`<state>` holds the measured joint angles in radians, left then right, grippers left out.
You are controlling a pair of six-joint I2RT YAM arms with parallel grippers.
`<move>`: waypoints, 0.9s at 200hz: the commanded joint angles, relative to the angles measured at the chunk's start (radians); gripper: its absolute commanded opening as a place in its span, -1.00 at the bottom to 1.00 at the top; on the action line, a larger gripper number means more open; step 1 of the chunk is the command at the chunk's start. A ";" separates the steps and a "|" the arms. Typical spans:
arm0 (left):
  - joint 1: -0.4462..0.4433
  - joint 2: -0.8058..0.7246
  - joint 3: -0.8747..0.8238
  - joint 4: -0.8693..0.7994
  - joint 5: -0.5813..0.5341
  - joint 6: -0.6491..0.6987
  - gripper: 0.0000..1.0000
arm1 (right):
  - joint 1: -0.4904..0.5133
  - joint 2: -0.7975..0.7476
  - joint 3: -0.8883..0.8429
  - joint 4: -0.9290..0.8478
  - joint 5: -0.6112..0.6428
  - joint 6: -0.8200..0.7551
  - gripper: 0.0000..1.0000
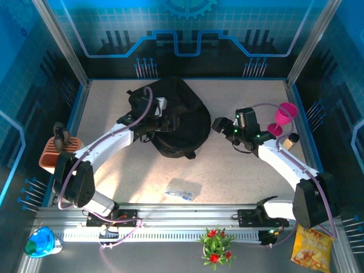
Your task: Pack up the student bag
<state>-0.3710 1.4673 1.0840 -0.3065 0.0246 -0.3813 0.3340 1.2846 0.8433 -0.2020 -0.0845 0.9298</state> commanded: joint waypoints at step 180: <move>0.362 0.239 -0.116 0.313 0.287 -0.481 -0.16 | 0.101 0.122 -0.056 0.127 -0.136 0.079 0.49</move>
<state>-0.0158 1.6772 0.9352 -0.0597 0.2386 -0.8379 0.4183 1.3773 0.8070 -0.1181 -0.1707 0.9882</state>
